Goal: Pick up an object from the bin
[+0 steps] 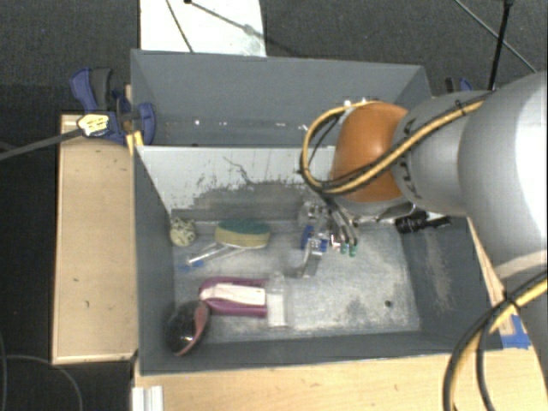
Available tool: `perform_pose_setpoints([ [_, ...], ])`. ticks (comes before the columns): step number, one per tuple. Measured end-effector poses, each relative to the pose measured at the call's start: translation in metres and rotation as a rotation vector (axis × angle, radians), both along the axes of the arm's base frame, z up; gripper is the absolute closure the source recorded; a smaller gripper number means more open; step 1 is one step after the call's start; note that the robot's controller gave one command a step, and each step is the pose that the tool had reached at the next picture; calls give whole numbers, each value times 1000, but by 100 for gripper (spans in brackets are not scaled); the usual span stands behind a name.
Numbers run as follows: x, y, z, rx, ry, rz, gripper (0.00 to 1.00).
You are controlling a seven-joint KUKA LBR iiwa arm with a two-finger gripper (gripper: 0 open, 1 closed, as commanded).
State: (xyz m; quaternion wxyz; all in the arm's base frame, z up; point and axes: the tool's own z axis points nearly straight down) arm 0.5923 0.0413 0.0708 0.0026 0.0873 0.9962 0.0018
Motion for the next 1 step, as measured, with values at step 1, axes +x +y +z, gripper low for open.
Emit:
perform_pose_setpoints([
  [1, -1, -4, 0, -3, 2, 0, 100],
])
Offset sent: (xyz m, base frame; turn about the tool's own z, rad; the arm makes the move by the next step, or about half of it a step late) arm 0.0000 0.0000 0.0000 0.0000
